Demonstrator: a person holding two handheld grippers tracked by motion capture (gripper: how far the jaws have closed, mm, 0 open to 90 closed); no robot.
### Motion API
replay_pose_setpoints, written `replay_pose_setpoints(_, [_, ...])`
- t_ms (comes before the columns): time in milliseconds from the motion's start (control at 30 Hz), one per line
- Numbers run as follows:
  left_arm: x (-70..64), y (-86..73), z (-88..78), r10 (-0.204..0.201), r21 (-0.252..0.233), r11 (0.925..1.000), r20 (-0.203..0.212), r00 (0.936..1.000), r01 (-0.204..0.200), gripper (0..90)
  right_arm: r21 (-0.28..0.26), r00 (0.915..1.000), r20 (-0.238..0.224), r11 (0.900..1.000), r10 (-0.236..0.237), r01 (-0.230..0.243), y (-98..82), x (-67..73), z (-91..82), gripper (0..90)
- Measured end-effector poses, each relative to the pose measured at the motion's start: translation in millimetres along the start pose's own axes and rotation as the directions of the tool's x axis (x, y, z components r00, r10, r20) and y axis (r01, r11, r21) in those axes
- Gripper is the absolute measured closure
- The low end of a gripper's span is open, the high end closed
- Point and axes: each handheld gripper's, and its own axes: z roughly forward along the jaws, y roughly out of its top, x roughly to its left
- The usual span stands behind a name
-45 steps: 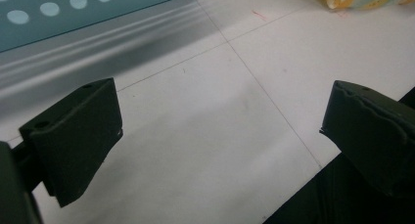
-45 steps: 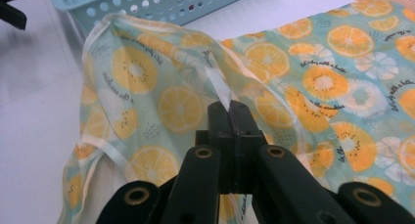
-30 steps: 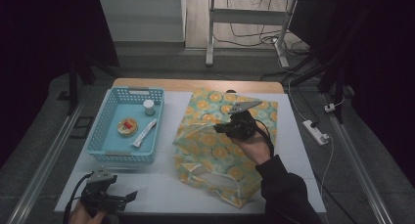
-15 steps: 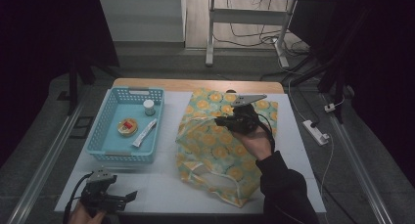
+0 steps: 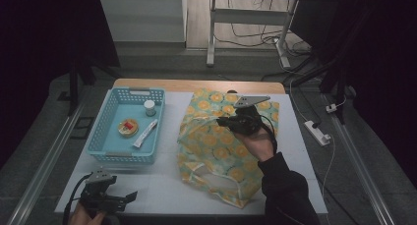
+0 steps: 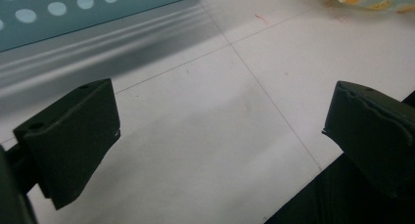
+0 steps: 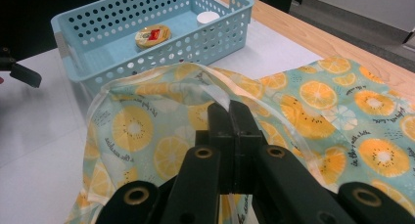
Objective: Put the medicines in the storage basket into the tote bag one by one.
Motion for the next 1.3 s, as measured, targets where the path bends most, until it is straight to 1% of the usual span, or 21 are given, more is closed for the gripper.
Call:
replay_pose_setpoints(133, [2.0,-0.5,-1.2,-0.014,-0.016,0.9998,0.010,0.9999,0.014,0.3,0.000,1.0000,-0.001,1.000,0.000,0.000,-0.8,-0.4,0.4,90.0])
replay_pose_setpoints(300, [4.4,-0.5,-2.7,-0.027,-0.023,0.9994,0.028,0.9993,0.027,0.3,0.000,0.9999,-0.010,1.000,-0.003,0.003,-1.8,-0.2,1.3,90.0])
replay_pose_setpoints(433, [4.1,0.8,-3.8,-0.027,-0.013,0.9996,0.015,0.9995,0.027,0.4,0.001,0.9999,-0.012,1.000,-0.003,0.003,-2.3,-0.5,1.4,90.0])
replay_pose_setpoints(533, [4.3,2.8,-6.3,-0.020,-0.014,0.9997,0.021,0.9996,0.020,0.4,0.004,0.9999,-0.012,1.000,0.001,-0.001,-3.5,-1.9,2.1,90.0])
replay_pose_setpoints(600, [4.3,4.2,-8.7,-0.017,-0.024,0.9996,0.028,0.9994,0.018,0.4,0.004,0.9999,-0.014,1.000,0.003,-0.003,-3.8,-2.3,2.5,90.0])
replay_pose_setpoints(700, [5.9,6.5,-12.4,-0.009,-0.042,0.9991,0.054,0.9985,0.011,0.3,0.007,0.9998,-0.017,1.000,0.004,-0.004,-4.3,-2.5,3.0,90.0])
replay_pose_setpoints(800, [9.4,8.8,-15.9,0.000,-0.085,0.9964,0.103,0.9946,0.009,0.2,0.002,0.9998,-0.017,1.000,0.006,-0.006,-4.2,-2.5,2.6,90.0])
replay_pose_setpoints(833, [10.1,9.8,-17.2,0.007,-0.095,0.9955,0.108,0.9942,0.003,0.2,0.002,0.9998,-0.017,1.000,0.007,-0.007,-4.1,-2.7,2.1,90.0])
replay_pose_setpoints(967, [11.2,14.6,-22.2,0.022,-0.114,0.9934,0.093,0.9954,-0.011,0.0,-0.002,0.9998,-0.015,1.000,0.010,-0.010,-4.2,-3.7,0.7,90.0])
replay_pose_setpoints(1033, [11.5,18.0,-24.5,0.027,-0.124,0.9922,0.096,0.9950,-0.015,0.0,-0.004,0.9998,-0.015,1.000,0.012,-0.012,-4.3,-4.4,0.3,90.0])
replay_pose_setpoints(1167, [11.3,25.6,-27.5,0.041,-0.135,0.9904,0.090,0.9951,-0.029,0.0,-0.004,0.9998,-0.015,1.000,0.010,-0.011,-4.7,-4.7,0.5,90.0])
replay_pose_setpoints(1233, [12.2,29.2,-27.9,0.032,-0.133,0.9909,0.092,0.9952,-0.020,0.0,-0.004,0.9998,-0.015,1.000,0.010,-0.010,-4.7,-4.7,0.6,90.0])
replay_pose_setpoints(1300, [13.7,33.1,-27.3,0.023,-0.119,0.9929,0.102,0.9945,-0.011,0.2,-0.003,0.9998,-0.015,1.000,0.008,-0.009,-4.6,-4.7,0.6,90.0])
